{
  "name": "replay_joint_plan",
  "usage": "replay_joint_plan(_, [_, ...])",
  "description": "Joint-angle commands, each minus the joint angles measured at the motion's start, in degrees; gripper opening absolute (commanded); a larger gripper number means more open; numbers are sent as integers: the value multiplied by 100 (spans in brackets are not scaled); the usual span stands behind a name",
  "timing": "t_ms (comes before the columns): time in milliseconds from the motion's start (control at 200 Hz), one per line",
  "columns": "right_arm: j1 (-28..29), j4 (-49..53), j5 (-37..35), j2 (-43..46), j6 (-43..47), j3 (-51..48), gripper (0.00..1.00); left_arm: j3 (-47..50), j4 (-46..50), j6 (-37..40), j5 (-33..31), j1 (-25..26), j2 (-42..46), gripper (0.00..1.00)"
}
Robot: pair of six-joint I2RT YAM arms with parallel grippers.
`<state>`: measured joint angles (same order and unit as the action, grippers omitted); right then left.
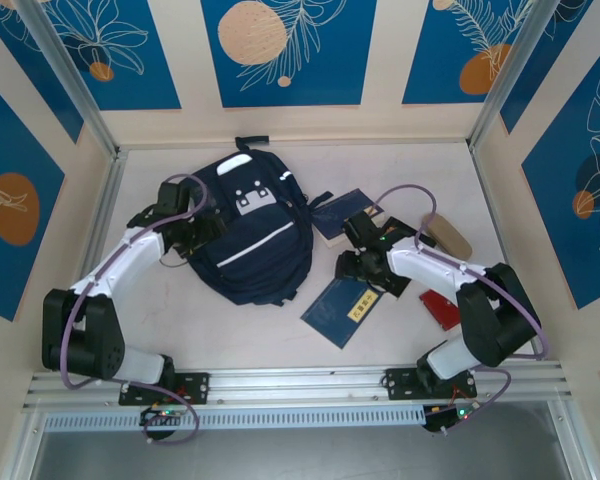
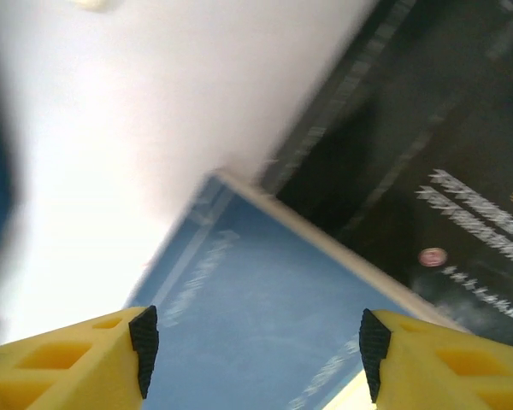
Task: Pack the student bag
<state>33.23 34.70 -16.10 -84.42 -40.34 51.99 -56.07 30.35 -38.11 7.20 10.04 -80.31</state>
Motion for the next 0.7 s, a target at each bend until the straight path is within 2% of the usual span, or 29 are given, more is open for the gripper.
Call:
replay_joint_plan(0, [343, 136, 163, 59, 65, 371, 67, 286, -288, 66, 638, 50, 205, 69])
replay_joint_plan(215, [256, -579, 1233, -798, 113, 1268, 71, 245, -431, -133, 642, 556, 169, 62])
replay_joint_plan(320, [115, -641, 1241, -1546, 320, 2065, 71, 260, -518, -241, 673, 713, -39, 56])
replay_joint_plan(505, [-429, -543, 1618, -2838, 417, 3345, 70, 349, -447, -338, 522, 736, 44, 56])
replay_joint_plan(600, [-508, -485, 2418, -3309, 578, 3790, 74, 378, -266, -267, 409, 736, 220, 58])
replay_joint_plan(695, [-374, -754, 3133, -3399, 521, 3681, 74, 395, -31, -143, 271, 736, 396, 60])
